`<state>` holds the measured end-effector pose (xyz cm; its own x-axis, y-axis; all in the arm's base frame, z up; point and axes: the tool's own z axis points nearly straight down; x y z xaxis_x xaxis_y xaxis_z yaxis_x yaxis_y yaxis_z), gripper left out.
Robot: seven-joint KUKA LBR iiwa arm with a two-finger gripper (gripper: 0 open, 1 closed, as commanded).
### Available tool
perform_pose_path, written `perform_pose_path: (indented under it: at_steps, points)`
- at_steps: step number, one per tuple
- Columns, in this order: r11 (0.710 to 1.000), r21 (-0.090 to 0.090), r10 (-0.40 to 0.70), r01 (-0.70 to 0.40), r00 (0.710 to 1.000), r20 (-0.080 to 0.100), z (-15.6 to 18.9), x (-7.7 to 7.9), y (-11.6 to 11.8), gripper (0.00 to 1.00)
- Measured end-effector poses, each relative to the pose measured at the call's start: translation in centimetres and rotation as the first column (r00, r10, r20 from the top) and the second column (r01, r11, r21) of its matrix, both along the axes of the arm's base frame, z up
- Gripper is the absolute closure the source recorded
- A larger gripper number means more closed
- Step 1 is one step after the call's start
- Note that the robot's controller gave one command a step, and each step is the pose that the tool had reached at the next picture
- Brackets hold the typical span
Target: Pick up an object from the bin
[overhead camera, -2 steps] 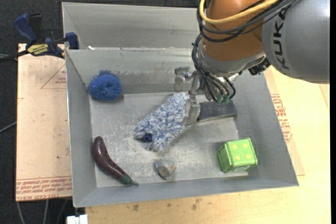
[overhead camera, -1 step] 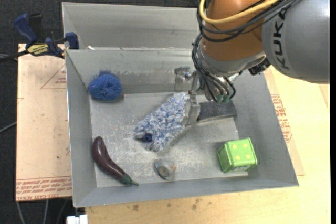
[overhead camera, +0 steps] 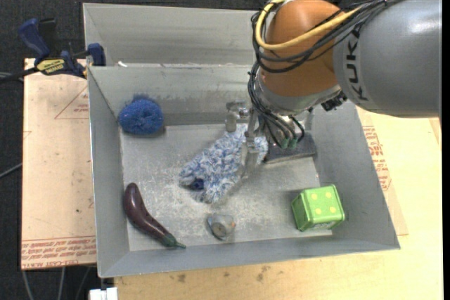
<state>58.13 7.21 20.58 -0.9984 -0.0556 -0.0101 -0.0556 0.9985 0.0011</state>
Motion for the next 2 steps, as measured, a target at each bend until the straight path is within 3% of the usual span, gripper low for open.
perform_pose_path:
  at_steps: [1, 2]
  points:
    - [0.987, -0.001, 0.161, -0.161, 0.987, -0.005, -5.7, 0.7, 0.5, 0.0]
    - [0.974, 0.0, 0.225, -0.225, 0.974, -0.008, -11.1, 2.6, 1.0, 1.0]
